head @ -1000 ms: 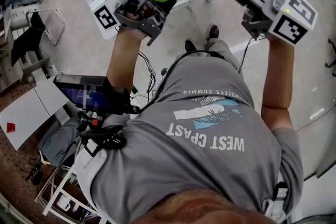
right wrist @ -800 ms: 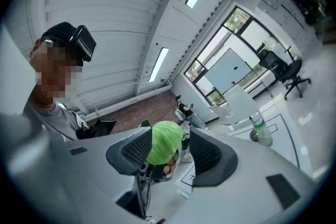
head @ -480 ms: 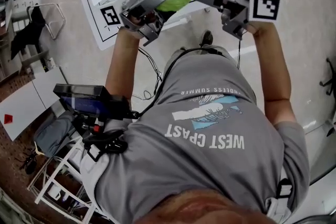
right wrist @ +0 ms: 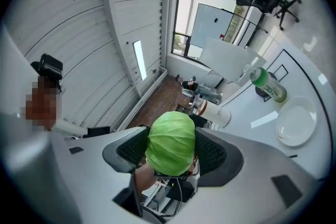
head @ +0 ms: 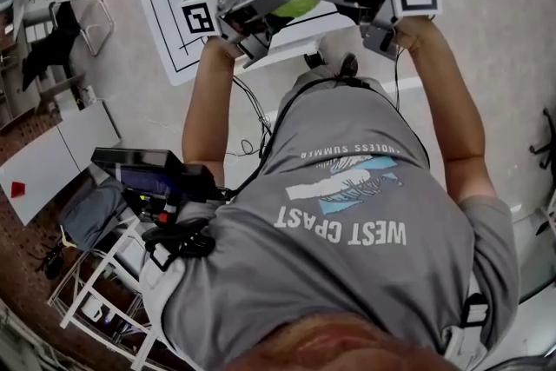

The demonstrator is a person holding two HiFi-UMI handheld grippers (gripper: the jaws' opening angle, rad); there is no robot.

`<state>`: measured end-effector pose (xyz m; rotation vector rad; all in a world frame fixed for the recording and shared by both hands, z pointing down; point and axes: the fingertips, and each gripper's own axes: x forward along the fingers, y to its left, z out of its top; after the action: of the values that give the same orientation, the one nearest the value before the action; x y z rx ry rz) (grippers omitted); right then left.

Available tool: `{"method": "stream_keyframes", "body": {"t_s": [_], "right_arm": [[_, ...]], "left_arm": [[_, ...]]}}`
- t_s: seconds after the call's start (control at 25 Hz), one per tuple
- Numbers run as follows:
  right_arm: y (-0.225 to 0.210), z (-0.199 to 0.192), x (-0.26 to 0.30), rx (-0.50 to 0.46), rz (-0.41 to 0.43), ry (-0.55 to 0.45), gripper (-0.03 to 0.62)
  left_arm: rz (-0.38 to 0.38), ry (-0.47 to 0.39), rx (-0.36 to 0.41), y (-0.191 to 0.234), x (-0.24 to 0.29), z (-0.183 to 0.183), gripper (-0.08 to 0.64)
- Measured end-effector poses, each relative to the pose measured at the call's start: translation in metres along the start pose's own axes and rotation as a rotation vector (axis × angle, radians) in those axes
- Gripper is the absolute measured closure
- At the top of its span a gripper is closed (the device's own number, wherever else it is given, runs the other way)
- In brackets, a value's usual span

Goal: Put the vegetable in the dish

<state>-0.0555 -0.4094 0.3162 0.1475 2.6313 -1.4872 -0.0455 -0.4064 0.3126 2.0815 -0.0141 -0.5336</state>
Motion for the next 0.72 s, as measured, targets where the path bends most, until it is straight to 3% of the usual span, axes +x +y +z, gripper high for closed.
{"method": "stream_keyframes", "body": {"t_s": [0.12, 0.28, 0.4, 0.52, 0.72], "right_arm": [[-0.043, -0.004, 0.006, 0.050, -0.053, -0.040, 0.328], [-0.097, 0.034, 0.027, 0.084, -0.132, -0.089, 0.328], [-0.119, 0.037, 0.028, 0.095, -0.198, -0.143, 0.328], [-0.136, 0.033, 0.031, 0.102, -0.232, -0.186, 0.328], [-0.179, 0.016, 0.012, 0.182, -0.304, -0.214, 0.328]], "left_arm": [[0.025, 0.009, -0.049, 0.039, -0.020, 0.001, 0.298], [0.076, -0.009, -0.065, 0.085, -0.039, 0.047, 0.271], [0.153, -0.010, -0.015, 0.105, -0.047, 0.053, 0.234], [0.263, 0.012, 0.082, 0.131, -0.054, 0.053, 0.100], [0.326, 0.046, 0.115, 0.175, -0.062, 0.043, 0.066]]}}
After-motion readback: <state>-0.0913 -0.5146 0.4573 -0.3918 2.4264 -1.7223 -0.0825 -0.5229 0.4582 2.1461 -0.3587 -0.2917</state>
